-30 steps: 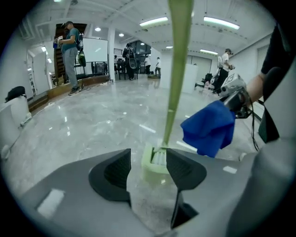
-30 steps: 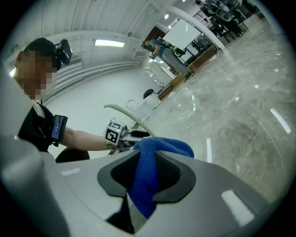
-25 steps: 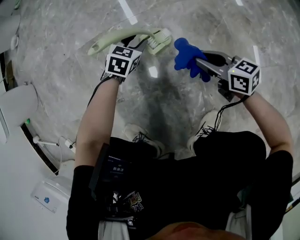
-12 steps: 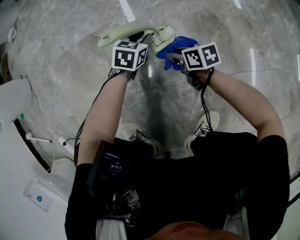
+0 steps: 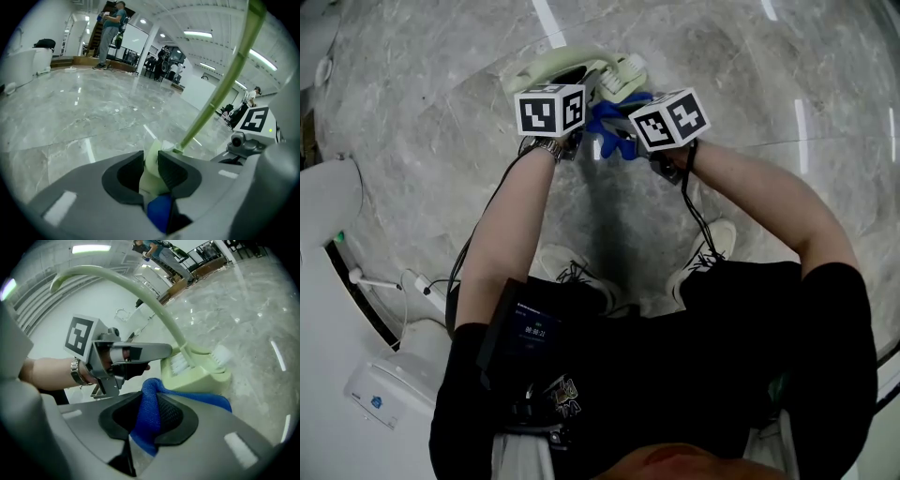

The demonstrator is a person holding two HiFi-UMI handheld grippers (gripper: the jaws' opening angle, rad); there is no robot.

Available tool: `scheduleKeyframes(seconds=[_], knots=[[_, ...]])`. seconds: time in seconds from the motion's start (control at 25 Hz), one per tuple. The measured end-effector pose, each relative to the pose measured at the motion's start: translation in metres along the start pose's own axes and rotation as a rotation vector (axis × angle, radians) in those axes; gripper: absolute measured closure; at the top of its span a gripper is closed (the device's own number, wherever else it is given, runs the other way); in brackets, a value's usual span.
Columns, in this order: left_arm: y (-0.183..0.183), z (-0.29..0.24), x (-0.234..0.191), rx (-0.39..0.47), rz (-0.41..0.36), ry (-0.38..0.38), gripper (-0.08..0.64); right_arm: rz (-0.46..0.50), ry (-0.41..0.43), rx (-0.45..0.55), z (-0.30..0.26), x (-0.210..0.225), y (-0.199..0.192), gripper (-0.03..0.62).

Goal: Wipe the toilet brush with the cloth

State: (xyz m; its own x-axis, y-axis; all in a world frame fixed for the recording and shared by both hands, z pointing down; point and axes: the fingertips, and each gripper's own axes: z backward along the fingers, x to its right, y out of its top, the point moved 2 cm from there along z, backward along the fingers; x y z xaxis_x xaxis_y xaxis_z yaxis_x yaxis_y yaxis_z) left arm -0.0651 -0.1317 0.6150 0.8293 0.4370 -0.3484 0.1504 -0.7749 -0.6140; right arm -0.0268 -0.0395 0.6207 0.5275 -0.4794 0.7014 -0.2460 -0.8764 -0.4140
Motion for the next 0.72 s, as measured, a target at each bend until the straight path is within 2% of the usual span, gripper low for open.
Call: scheduleKeyframes(seconds=[0.08,0.24,0.4,0.52,0.72], knots=[[-0.001,0.0,0.001,-0.008,-0.005,-0.001,0.461,0.001,-0.031,-0.006,0.01,0.01,-0.004,0.495],[-0.004,0.0,0.003,-0.009,0.039,-0.01,0.46,0.007,-0.095,0.009,0.036,0.033,-0.006,0.495],[-0.011,-0.001,0.015,-0.018,0.05,-0.022,0.465,-0.031,-0.199,0.052,0.069,0.066,-0.009,0.496],[-0.014,0.0,0.024,-0.027,0.067,-0.05,0.468,-0.062,-0.263,0.118,0.094,0.094,0.006,0.497],[-0.013,0.0,0.025,0.0,0.069,-0.052,0.468,-0.038,-0.342,0.188,0.105,0.119,0.042,0.497]])
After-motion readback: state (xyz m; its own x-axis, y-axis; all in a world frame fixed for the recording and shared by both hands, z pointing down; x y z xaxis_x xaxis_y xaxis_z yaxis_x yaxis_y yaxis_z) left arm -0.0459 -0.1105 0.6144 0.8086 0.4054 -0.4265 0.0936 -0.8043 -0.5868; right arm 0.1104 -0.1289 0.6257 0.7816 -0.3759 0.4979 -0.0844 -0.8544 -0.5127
